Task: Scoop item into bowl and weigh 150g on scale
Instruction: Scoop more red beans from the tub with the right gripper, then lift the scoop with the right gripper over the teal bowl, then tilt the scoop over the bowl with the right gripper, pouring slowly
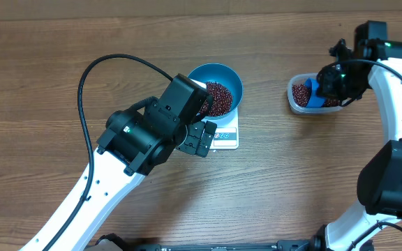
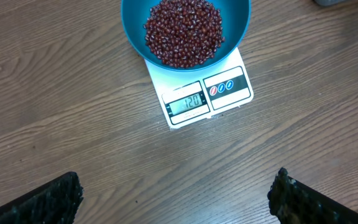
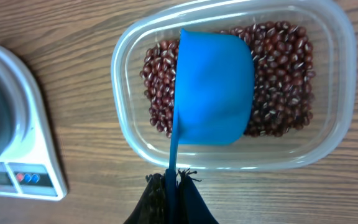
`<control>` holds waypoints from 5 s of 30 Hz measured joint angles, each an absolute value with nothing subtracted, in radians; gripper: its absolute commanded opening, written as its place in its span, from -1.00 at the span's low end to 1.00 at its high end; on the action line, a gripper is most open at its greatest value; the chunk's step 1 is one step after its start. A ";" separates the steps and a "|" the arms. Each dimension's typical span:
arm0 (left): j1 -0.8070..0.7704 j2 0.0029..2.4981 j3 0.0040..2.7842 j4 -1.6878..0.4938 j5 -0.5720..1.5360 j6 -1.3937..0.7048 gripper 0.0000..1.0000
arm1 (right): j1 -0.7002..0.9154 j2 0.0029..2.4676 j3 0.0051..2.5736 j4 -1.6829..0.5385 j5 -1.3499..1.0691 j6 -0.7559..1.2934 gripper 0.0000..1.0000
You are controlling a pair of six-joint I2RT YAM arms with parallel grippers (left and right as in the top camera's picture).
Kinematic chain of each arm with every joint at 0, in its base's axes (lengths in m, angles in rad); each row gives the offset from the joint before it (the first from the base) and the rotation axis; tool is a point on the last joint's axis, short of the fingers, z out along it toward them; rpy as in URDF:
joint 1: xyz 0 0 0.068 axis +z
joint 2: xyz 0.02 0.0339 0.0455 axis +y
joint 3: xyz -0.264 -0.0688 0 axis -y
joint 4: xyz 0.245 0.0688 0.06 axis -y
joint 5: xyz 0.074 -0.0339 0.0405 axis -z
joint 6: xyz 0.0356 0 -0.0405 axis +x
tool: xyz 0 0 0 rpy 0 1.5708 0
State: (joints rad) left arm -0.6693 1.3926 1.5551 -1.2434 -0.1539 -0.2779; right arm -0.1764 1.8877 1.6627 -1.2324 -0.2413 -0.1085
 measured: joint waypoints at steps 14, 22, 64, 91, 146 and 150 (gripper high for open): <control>-0.669 1.393 1.555 -1.243 -0.154 -0.278 0.99 | -0.269 1.888 1.613 -1.239 -0.394 -0.181 -0.92; -0.669 1.393 1.555 -1.243 -0.154 -0.278 0.99 | -0.332 1.888 1.605 -1.243 -0.456 -0.184 -0.92; -0.669 1.393 1.555 -1.243 -0.154 -0.278 0.99 | -0.597 1.888 1.499 -1.314 -0.948 -0.331 -0.92; -0.669 1.393 1.555 -1.244 -0.154 -0.278 0.99 | -0.424 1.888 1.499 -1.382 -1.234 -0.580 -0.92; -0.669 1.393 1.555 -1.245 -0.154 -0.278 0.99 | 0.231 1.754 1.734 -1.058 -0.572 -0.308 -0.92; -0.669 1.393 1.555 -1.245 -0.154 -0.278 0.99 | 0.238 1.754 1.734 -1.069 -0.569 -0.353 -0.92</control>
